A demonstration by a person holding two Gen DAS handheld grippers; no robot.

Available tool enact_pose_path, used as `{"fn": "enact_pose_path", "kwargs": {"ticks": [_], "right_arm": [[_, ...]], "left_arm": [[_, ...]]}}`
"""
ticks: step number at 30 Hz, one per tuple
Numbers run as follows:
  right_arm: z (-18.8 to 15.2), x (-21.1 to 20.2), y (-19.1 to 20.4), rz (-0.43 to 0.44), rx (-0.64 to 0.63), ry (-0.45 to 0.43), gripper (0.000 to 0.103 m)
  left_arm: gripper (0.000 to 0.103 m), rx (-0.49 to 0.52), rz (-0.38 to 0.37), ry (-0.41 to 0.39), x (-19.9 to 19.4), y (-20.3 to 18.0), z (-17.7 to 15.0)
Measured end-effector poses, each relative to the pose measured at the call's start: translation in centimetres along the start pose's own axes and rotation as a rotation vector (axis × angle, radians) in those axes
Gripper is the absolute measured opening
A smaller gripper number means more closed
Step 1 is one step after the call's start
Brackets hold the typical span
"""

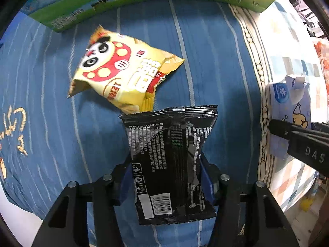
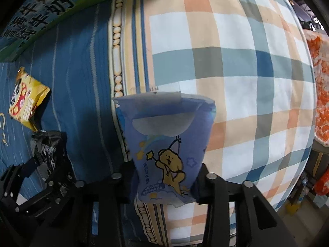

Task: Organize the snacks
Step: 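Lift both held packs and carry them toward the cardboard box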

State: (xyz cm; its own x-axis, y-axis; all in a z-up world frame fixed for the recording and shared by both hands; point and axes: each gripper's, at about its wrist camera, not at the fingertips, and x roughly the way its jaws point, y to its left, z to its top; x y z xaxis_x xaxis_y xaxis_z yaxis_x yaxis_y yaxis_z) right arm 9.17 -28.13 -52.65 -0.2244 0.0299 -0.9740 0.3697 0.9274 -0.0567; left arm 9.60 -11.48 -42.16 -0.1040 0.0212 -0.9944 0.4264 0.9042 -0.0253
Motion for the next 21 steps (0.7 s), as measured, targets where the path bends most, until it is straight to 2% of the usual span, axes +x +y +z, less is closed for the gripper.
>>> {"fn": "enact_pose_path", "kwargs": {"ticks": [9,15,17,18,21], "right_arm": [[-4.5,-3.1,2.1,0.072,-0.057,-0.047,0.034],[-6.8,-8.0,3.3,0.135,-0.084,-0.125,0.034],[-6.8,-9.7,3.6,0.153,-0.089,-0.151,0.034],[-7.0,-10.8,3.8,0.173,-0.093,-0.166,0.034],[-5.9,-14.4,4.0,0.230,-0.100,-0.208,0.034]], "left_arm": [[0.053,-0.005,-0.023,-0.132,-7.5,0.4,-1.0],[0.053,-0.022,-0.070,-0.223,-14.9,2.2,-0.3],[0.053,-0.036,-0.101,-0.254,-16.9,2.7,-0.1],[0.053,-0.038,-0.111,-0.266,-16.2,3.4,-0.8],[0.053,-0.045,-0.139,-0.313,-19.4,4.5,0.3]]}}
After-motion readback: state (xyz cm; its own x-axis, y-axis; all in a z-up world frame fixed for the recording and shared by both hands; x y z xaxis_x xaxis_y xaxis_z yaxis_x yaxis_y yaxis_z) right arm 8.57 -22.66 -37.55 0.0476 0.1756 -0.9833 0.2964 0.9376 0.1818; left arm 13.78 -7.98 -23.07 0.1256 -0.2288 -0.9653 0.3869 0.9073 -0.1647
